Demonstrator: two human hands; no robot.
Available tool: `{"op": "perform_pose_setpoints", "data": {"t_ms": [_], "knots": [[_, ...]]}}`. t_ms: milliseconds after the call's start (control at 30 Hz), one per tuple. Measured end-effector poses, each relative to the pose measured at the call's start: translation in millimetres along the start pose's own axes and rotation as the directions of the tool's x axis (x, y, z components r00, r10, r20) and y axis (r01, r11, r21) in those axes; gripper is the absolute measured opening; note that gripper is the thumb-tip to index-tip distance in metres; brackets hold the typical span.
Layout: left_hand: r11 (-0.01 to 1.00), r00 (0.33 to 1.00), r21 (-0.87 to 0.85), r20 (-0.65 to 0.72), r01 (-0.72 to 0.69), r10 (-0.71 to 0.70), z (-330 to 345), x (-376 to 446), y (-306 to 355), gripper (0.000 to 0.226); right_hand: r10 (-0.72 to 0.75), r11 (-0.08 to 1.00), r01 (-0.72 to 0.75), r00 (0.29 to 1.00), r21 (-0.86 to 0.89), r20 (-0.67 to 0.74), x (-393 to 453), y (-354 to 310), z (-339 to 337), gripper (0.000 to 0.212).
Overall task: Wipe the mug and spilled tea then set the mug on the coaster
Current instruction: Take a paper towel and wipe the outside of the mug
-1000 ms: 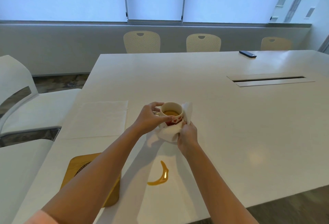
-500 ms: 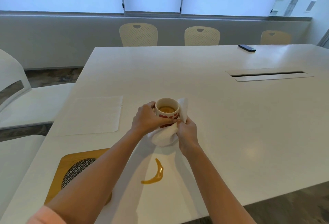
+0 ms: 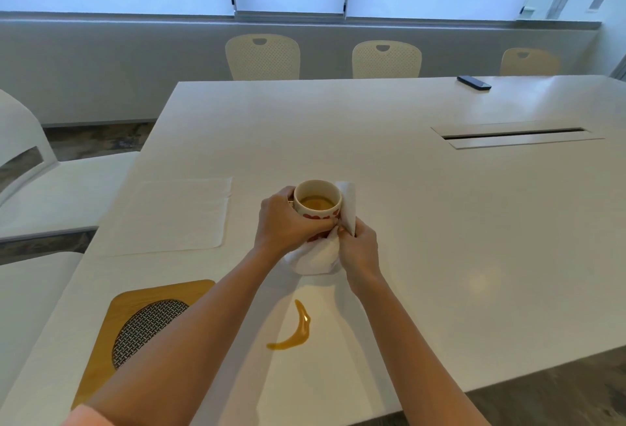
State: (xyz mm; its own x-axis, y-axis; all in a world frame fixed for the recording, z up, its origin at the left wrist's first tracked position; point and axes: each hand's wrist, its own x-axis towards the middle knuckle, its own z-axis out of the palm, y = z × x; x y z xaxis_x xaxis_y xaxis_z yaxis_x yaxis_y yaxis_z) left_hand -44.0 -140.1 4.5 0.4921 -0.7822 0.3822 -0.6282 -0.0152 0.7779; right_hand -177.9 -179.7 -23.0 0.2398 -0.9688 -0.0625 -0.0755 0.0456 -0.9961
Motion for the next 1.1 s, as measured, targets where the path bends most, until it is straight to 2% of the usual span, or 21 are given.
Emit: {"op": "perform_pose_setpoints", "data": {"t_ms": [200,367,467,567,700,800,900,1033,1100], "knots": [[1.0,0.999,-0.023,-0.032,-0.007,0.006,-6.0,7.8,14.6,0.071,0.023,0.999,-0.024,0.999,0.025,0.048,6.9,1.0,-4.7,0.021],[1.0,0.999,-0.001,-0.043,-0.01,0.01,-12.8,16.4,28.2,0.068,0.025,0.95,-0.083,0.981,0.301,0.194,10.0,-11.6,-17.0,0.017],[1.0,0.999,0.002,-0.033,-0.012,0.012,-15.8,20.3,34.3,0.067,0.089,0.872,-0.213,0.955,0.441,0.284,15.4,-15.0,-20.2,0.019],[1.0,0.999,-0.012,-0.035,0.006,-0.006,-18.1,22.5,39.5,0.068,0.166,0.738,-0.352,0.921,0.575,0.351,20.1,-17.2,-19.3,0.025],[1.0,0.999,-0.03,-0.049,0.009,-0.011,-18.3,25.1,49.9,0.068,0.14,0.596,-0.409,0.9,0.691,0.413,20.0,-17.9,-9.2,0.026],[0.999,0.999,-0.05,-0.051,0.004,-0.007,-17.4,27.1,59.7,0.069,0.058,0.49,-0.44,0.878,0.752,0.476,16.8,-15.9,1.9,0.022],[0.998,0.998,-0.06,-0.059,-0.003,-0.001,-18.0,29.5,66.1,0.067,-0.013,0.474,-0.518,0.805,0.712,0.594,6.0,-15.7,10.5,0.057],[0.998,0.997,-0.055,-0.069,0.012,-0.016,-21.9,33.8,66.9,0.067,-0.013,0.422,-0.605,0.74,0.675,0.672,-8.5,-19.5,12.1,0.08],[0.999,0.997,-0.049,-0.081,0.013,-0.017,-24.1,35.3,65.6,0.068,0.022,0.406,-0.619,0.742,0.672,0.67,-14.0,-23.9,11.1,0.084]]}}
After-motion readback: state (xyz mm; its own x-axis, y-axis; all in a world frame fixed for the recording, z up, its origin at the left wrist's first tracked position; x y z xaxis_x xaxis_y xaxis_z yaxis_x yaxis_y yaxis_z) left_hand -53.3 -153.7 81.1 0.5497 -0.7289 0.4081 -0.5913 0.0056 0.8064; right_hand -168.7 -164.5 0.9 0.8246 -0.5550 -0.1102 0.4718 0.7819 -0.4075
